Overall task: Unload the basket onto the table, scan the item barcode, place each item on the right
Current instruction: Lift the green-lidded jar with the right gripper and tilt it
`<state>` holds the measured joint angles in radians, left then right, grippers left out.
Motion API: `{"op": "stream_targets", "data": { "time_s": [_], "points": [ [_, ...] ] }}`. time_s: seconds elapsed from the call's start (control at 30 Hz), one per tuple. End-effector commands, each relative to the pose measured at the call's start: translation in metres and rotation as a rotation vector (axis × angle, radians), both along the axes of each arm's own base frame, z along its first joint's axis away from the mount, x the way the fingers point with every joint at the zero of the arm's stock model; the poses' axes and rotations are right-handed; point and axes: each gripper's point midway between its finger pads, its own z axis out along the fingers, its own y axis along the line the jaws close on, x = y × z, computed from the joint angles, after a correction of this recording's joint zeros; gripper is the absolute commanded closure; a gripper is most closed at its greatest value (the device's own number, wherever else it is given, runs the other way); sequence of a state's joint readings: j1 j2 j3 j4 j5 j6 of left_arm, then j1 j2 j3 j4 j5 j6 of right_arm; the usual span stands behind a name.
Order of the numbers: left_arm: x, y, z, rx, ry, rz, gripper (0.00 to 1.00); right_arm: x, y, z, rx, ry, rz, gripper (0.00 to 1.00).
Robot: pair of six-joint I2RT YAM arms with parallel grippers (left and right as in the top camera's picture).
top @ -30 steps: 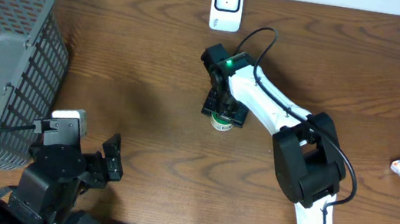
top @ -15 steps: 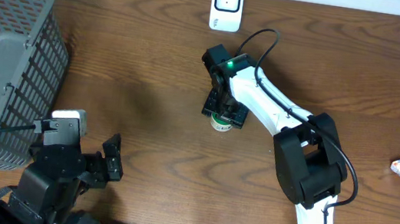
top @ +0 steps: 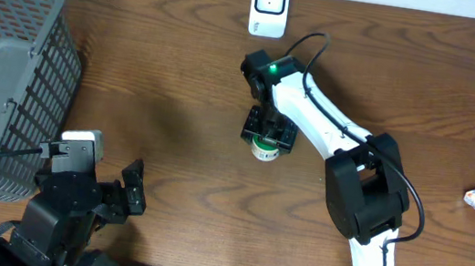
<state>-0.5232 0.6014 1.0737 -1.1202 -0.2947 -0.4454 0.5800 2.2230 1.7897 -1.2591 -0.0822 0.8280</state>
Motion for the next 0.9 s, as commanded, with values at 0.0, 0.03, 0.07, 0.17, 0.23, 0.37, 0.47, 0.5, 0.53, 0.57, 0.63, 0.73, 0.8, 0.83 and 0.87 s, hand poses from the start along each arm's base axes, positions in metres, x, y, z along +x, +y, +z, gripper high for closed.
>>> {"op": "stream_targets", "data": {
  "time_s": [0.0, 0.03, 0.07, 0.17, 0.23, 0.37, 0.47, 0.5, 0.53, 0.57, 0.63, 0.73, 0.8, 0.83, 0.87],
  "points": [
    [0.001, 0.003, -0.003, 0.012, 0.008, 0.019, 0.03, 0.009, 0.004, 0.015, 0.026, -0.018, 0.045, 0.53],
    [0.001, 0.003, -0.003, 0.012, 0.008, 0.019, 0.03, 0.010, 0.004, 0.019, 0.026, -0.017, 0.051, 0.53],
    [0.001, 0.003, -0.003, 0.012, 0.008, 0.019, 0.03, 0.010, 0.003, 0.024, 0.027, -0.016, 0.056, 0.52],
    [0.001, 0.003, -0.003, 0.012, 0.008, 0.019, 0.03, 0.014, 0.002, 0.040, 0.059, -0.007, 0.079, 0.50],
    [0.001, 0.003, -0.003, 0.012, 0.008, 0.019, 0.03, 0.015, 0.006, 0.053, 0.137, 0.013, 0.105, 0.49],
    [0.001, 0.003, -0.003, 0.012, 0.008, 0.019, 0.03, 0.018, 0.013, 0.079, 0.326, 0.057, 0.145, 0.48],
    [0.001, 0.003, -0.003, 0.012, 0.008, 0.019, 0.03, 0.021, -0.001, 0.091, 0.376, 0.090, 0.094, 0.47],
    [0.001, 0.003, -0.003, 0.012, 0.008, 0.019, 0.03, 0.021, -0.007, 0.093, 0.388, 0.108, 0.070, 0.46],
    [0.001, 0.003, -0.003, 0.012, 0.008, 0.019, 0.03, 0.020, -0.011, 0.096, 0.407, 0.129, 0.049, 0.46],
    [0.001, 0.003, -0.003, 0.012, 0.008, 0.019, 0.03, 0.018, -0.014, 0.099, 0.435, 0.151, 0.033, 0.47],
    [0.001, 0.003, -0.003, 0.012, 0.009, 0.019, 0.03, 0.016, -0.017, 0.108, 0.516, 0.185, 0.021, 0.47],
    [0.001, 0.003, -0.003, 0.012, 0.008, 0.019, 0.03, 0.014, -0.028, 0.114, 0.557, 0.220, -0.012, 0.48],
    [0.001, 0.003, -0.003, 0.012, 0.008, 0.019, 0.03, 0.015, -0.033, 0.117, 0.590, 0.225, -0.013, 0.46],
    [0.001, 0.003, -0.003, 0.012, 0.008, 0.019, 0.03, 0.016, -0.032, 0.119, 0.610, 0.226, -0.021, 0.46],
    [0.001, 0.003, -0.003, 0.012, 0.008, 0.019, 0.03, 0.017, -0.031, 0.122, 0.637, 0.229, -0.032, 0.46]
  ]
}}
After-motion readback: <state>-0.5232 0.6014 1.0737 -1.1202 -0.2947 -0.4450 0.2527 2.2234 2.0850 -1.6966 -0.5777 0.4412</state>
